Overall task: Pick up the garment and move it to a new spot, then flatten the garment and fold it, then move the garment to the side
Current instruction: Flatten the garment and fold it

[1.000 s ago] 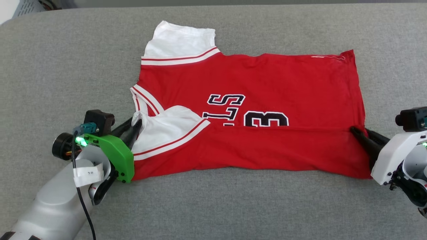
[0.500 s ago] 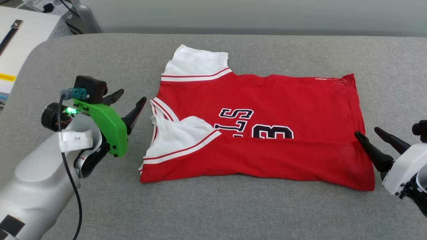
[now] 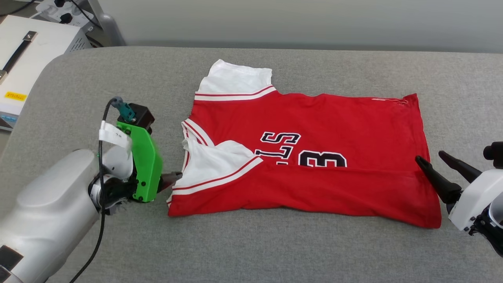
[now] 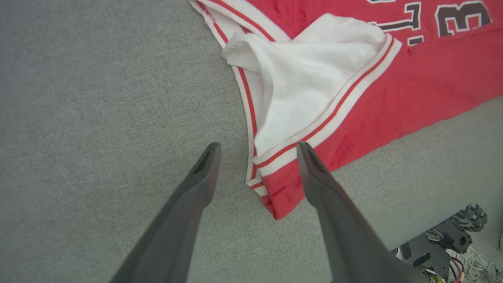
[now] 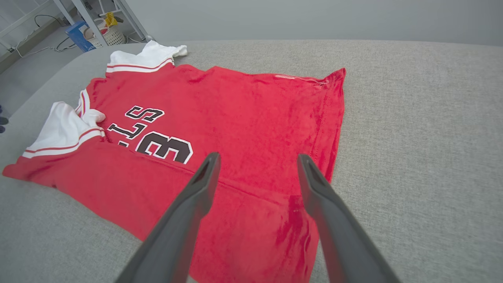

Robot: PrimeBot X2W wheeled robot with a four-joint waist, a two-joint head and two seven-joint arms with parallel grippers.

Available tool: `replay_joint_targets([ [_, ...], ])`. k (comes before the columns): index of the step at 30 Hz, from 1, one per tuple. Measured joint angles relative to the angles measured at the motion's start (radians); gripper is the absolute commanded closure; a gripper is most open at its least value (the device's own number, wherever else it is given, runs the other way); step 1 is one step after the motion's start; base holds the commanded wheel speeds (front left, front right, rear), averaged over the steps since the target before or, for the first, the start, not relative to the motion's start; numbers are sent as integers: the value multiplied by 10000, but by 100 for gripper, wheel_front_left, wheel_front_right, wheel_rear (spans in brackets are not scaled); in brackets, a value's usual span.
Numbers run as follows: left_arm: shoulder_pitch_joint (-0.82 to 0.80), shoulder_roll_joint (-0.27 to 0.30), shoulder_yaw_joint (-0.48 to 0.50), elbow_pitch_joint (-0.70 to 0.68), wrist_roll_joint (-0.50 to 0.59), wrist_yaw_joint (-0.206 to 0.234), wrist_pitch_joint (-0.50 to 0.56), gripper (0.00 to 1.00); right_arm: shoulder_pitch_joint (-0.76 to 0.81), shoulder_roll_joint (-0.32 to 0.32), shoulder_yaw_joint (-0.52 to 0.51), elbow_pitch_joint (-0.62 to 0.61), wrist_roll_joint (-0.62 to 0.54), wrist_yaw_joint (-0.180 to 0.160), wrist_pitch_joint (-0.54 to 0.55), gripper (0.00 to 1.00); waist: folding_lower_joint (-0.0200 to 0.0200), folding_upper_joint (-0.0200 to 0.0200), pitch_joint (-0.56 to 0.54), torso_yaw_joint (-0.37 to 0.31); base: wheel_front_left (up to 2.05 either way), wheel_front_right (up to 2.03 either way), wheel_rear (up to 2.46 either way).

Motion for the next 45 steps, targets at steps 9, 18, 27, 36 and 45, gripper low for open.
replay_joint_targets([
  [9, 114, -297, -619, 644, -161, 0, 527, 0, 12, 295, -167, -109, -121, 0, 207, 0, 0, 0, 256, -293, 0, 0, 0],
  [18, 430, -499, -1133, 1551, -109, -63, 286, 0, -81, 579, -186, -81, -307, 0, 284, 0, 0, 0, 651, -645, 0, 0, 0],
  [27, 571, -405, -1453, 1367, 219, -73, -1204, 100, -326, 313, -330, -213, -811, 0, 389, 0, 0, 0, 422, -659, 0, 0, 0],
  [36, 715, 134, -1569, 318, 625, -73, -2518, 100, -513, -725, -826, -779, -1377, 0, 2623, 0, 0, 0, 45, -474, 0, 0, 0],
  [45, 820, 453, -1561, -621, 865, 205, -2934, 100, -351, -830, -949, -665, -1037, 0, 5536, 0, -1, 0, 94, -281, 0, 0, 0],
])
